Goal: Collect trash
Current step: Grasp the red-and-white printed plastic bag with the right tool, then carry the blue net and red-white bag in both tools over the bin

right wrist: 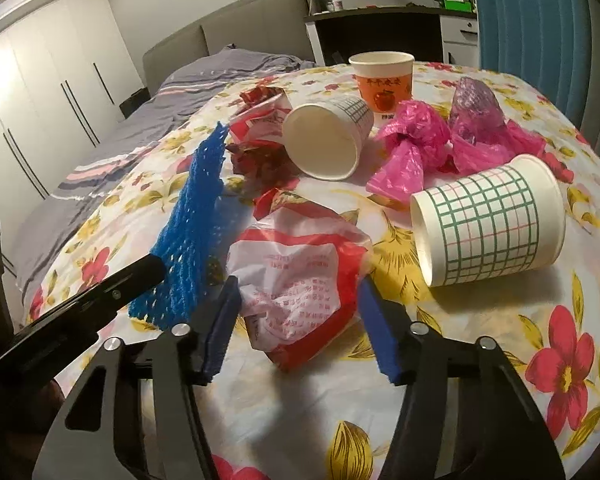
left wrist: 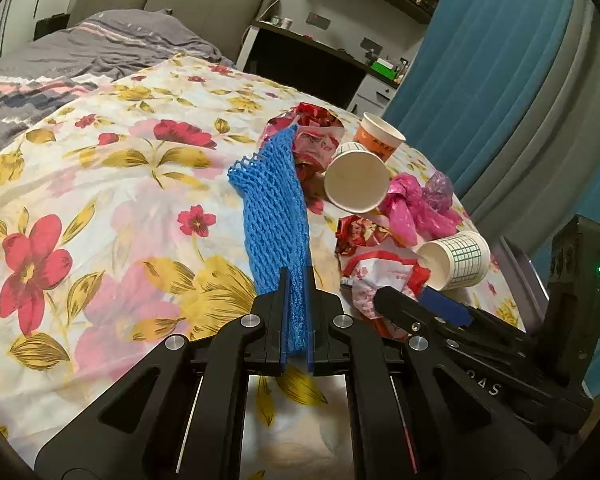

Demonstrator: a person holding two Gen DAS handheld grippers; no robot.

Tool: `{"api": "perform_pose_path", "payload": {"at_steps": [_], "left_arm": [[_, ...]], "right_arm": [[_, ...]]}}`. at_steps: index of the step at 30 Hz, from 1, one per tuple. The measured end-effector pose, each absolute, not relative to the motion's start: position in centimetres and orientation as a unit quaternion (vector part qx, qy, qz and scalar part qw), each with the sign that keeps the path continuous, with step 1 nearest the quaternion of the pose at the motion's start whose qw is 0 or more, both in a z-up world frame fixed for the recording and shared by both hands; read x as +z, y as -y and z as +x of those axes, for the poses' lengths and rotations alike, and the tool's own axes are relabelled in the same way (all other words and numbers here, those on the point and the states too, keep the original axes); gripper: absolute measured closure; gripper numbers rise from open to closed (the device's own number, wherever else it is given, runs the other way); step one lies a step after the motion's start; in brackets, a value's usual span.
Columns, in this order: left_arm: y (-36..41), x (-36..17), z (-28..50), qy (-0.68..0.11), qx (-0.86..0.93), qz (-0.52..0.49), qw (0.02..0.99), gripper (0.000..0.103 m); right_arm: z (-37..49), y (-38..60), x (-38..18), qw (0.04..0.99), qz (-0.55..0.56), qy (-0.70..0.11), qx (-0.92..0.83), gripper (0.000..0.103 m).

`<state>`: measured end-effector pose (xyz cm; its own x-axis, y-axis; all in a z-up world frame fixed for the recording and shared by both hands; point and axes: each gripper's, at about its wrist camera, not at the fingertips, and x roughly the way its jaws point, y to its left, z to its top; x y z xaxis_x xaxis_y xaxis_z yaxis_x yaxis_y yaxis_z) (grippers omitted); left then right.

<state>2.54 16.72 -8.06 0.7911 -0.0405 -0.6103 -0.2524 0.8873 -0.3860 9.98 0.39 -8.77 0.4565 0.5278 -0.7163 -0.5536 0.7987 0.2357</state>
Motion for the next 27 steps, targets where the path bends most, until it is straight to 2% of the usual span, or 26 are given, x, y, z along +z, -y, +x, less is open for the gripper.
{"api": "perform_pose_path", "payload": {"at_steps": [3,8,27], "left_arm": [[-16.7,-7.9,2.4,-0.316,0.061,-0.229,0.918,0.098],[-16.4,-7.3,1.7,-0.307,0.069,-0.226,0.922,0.098],[-13.3,-4.2,0.7,-0.276,0.051,-0.198,0.939,0.098]], "right_arm": [[9.7,-0.2,-8.5,0.854,-0.016,-0.406,0.326,0.056],[8.6,0.2,-7.5,0.863,-0.023,-0.377,0.337,0.060],[6.1,8.3,-2.6,0.906,0.018,-0.293,0.306,0.061]]}}
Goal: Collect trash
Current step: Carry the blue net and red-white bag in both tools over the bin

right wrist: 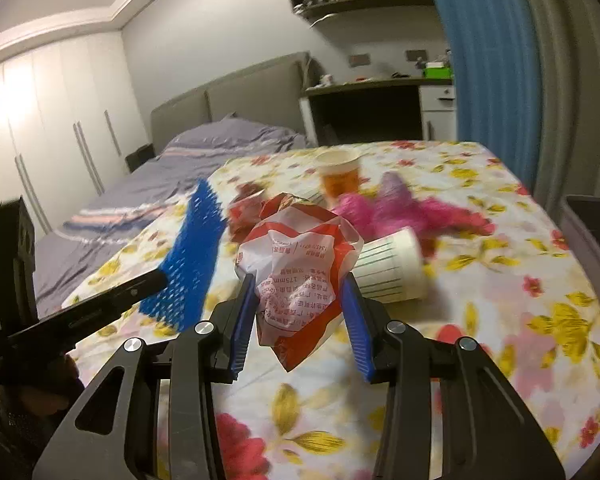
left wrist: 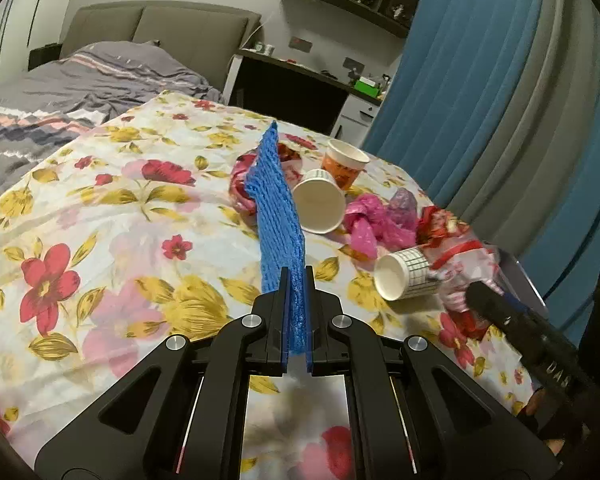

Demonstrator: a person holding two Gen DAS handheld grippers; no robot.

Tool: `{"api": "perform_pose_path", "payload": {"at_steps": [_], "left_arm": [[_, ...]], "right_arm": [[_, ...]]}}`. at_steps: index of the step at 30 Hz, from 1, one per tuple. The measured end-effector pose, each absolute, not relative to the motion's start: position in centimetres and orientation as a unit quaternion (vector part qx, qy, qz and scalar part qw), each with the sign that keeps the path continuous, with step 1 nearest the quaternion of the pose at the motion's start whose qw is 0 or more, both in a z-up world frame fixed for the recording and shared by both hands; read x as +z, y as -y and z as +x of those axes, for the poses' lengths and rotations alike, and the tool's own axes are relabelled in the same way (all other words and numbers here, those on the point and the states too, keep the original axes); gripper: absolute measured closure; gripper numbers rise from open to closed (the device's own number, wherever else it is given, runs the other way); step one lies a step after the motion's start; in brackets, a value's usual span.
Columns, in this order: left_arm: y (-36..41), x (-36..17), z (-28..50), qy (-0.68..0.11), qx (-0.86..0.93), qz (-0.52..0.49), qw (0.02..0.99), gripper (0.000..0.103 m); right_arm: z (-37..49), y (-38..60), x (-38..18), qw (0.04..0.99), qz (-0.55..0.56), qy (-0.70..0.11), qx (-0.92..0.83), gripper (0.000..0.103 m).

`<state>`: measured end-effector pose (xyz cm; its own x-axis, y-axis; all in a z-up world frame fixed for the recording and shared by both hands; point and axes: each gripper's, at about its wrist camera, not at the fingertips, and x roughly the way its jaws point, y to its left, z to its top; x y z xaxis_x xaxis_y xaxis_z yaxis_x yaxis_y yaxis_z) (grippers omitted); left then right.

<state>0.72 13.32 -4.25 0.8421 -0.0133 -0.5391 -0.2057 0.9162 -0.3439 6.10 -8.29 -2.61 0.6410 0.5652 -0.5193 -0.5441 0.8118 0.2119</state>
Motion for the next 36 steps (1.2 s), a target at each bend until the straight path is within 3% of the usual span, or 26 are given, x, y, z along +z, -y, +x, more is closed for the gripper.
{"api": "perform_pose_path", "payload": {"at_steps": [13,27,36], "left_arm": [[-7.7,-1.4,2.4,-0.260,-0.014,-0.158,0.952,0.099],[6.6,3.2,8.3,-0.243,-0.170,-0.091,0.951,0.099],[16.2,3.1,14.3,-0.269,-0.266,-0.076,0.923,0.099]], "right_arm": [[6.7,15.9,-0.7,0.934,0.048,-0.258,0.241,0.061],[9.5,27.2,0.1,0.963,0.070,-0.232,0.118,0.061],[11.7,33.9,-0.6,0.969,0.083,-0.231,0.039,0.061]]}}
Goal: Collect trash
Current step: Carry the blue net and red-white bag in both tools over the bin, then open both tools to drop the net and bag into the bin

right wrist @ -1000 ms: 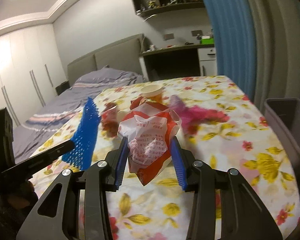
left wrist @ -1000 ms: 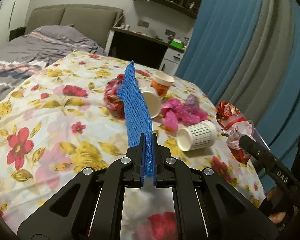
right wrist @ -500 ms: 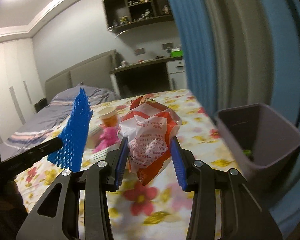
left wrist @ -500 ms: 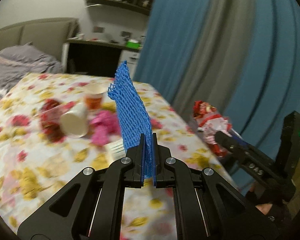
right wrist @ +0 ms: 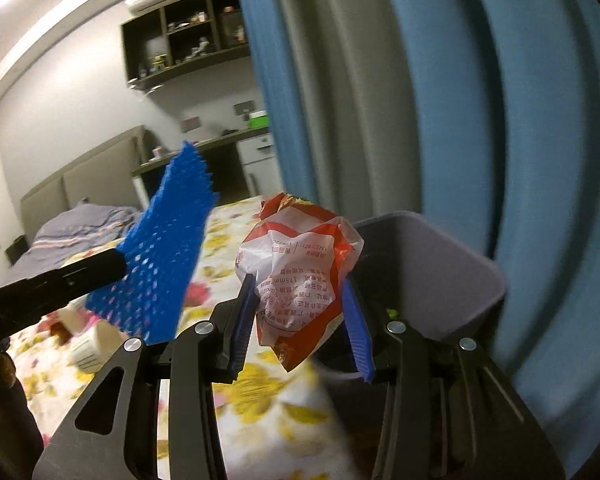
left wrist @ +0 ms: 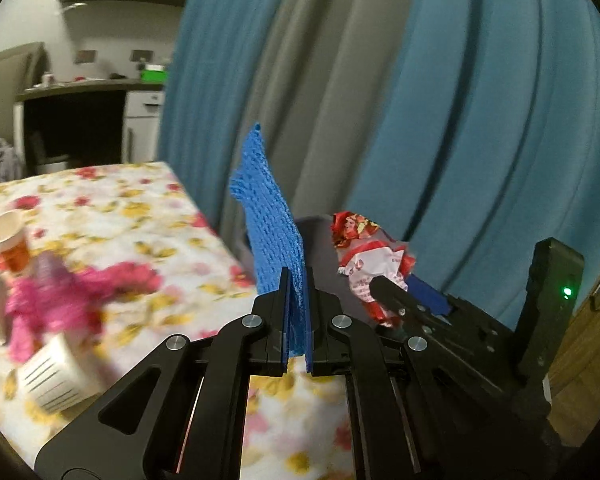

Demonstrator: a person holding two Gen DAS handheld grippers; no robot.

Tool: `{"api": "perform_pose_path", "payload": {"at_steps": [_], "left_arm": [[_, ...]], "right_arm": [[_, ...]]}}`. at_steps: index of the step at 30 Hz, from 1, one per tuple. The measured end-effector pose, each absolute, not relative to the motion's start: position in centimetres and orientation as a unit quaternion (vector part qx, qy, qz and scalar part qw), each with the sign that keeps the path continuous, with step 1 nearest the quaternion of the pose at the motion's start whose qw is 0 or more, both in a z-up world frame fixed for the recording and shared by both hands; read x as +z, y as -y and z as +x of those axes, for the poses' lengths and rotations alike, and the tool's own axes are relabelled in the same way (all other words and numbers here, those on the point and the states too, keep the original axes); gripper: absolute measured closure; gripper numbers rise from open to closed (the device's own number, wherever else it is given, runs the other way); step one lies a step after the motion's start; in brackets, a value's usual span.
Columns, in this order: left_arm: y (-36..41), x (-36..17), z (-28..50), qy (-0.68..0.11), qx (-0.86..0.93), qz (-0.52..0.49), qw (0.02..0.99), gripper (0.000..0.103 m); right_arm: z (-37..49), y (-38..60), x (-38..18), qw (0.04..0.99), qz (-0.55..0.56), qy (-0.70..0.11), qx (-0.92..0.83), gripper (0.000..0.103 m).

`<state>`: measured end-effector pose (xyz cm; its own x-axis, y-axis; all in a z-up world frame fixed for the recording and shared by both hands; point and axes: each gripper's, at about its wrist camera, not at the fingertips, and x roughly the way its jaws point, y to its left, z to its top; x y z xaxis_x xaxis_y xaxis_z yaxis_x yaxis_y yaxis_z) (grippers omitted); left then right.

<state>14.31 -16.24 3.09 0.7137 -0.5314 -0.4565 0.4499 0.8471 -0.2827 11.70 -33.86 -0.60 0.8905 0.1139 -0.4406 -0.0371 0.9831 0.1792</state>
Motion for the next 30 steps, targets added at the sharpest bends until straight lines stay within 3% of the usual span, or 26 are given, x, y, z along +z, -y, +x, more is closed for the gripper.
{"api": "perform_pose_path", "payload": {"at_steps": [10,30], "left_arm": [[23.3,0.0,20.6,-0.315,-0.299,-0.063,0.899,0.099],[25.8,-4.4,24.7,-0.371,-0.301,-0.072,0.875,0.098]], "right_arm": [[14.1,37.1,-1.5,0.967,0.088,-0.237,-0.005,0.061],[17.0,38.3,-3.2,0.957,0.102,-0.269,-0.021,0.059]]}}
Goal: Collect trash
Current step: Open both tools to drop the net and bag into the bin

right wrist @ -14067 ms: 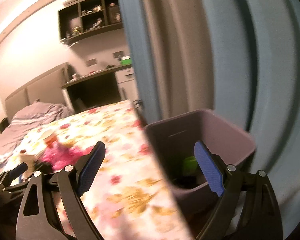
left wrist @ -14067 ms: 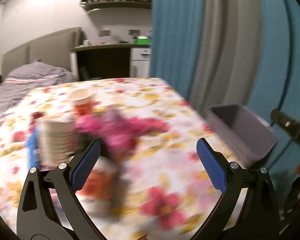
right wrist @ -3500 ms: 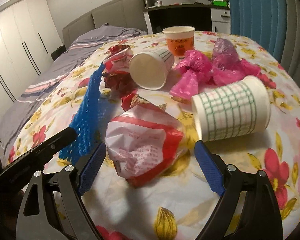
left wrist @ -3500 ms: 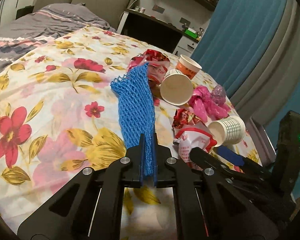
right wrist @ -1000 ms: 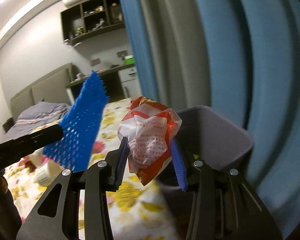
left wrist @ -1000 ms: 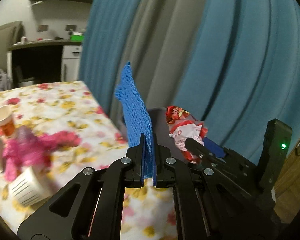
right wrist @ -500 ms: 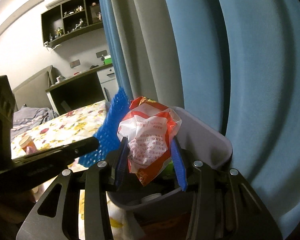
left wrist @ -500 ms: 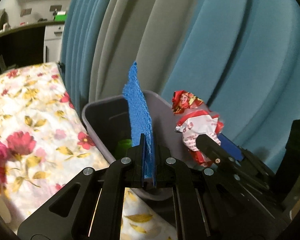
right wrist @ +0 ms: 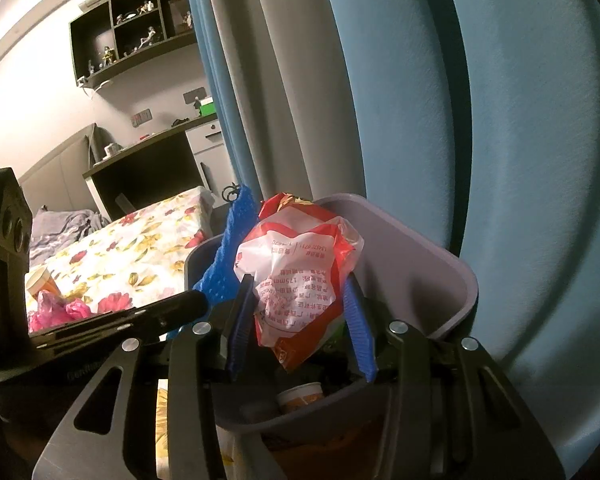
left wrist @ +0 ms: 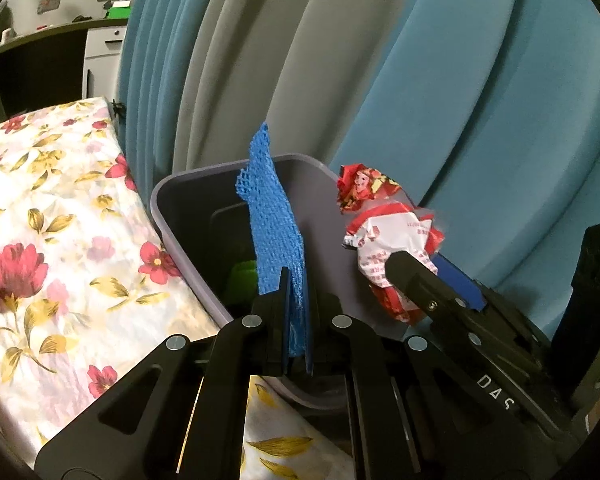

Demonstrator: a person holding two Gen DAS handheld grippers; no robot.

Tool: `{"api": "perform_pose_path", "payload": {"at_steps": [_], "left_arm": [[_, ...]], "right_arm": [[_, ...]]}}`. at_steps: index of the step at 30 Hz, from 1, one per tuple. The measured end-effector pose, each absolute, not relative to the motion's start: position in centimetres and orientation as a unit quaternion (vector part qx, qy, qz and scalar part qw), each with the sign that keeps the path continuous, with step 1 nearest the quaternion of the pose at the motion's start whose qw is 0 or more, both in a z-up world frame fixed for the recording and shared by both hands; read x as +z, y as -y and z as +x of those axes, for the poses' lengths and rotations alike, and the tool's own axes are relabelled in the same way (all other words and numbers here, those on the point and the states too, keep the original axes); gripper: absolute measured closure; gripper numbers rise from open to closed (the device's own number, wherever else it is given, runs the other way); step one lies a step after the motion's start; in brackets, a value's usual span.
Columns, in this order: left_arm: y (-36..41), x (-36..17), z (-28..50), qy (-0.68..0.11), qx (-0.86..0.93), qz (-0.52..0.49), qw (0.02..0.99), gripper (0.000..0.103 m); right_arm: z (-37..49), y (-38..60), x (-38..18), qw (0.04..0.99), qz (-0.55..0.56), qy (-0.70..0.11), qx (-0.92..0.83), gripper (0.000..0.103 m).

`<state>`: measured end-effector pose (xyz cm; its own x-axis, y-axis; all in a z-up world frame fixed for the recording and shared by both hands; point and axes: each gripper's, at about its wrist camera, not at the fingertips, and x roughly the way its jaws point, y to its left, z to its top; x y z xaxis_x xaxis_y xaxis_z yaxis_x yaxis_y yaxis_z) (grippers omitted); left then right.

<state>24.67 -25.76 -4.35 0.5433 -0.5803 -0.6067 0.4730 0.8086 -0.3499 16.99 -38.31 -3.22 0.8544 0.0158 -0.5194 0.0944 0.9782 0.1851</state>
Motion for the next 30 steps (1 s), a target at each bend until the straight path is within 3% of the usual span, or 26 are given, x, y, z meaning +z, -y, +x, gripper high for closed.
{"api": "perform_pose_path", "payload": {"at_steps": [18,22,25,30], "left_arm": [[24.9,-4.5,24.5,-0.374,-0.287,-0.076,0.879,0.098],[24.6,-4.7,24.6,-0.377,-0.279,-0.074,0.880,0.092],[24.1,-4.7,24.4,-0.372,-0.266,-0.069,0.886,0.076],[22.6,-4.5,23.7,-0.359,-0.233,-0.067,0.901,0.032]], "right_arm": [[17.2,38.0,-3.6,0.955,0.108,-0.277,-0.023,0.055],[17.2,38.0,-3.5,0.954,0.109,-0.277,-0.025,0.054],[17.3,38.0,-3.6,0.953,0.111,-0.279,-0.025,0.054],[17.3,37.8,-3.5,0.953,0.115,-0.280,-0.026,0.046]]}}
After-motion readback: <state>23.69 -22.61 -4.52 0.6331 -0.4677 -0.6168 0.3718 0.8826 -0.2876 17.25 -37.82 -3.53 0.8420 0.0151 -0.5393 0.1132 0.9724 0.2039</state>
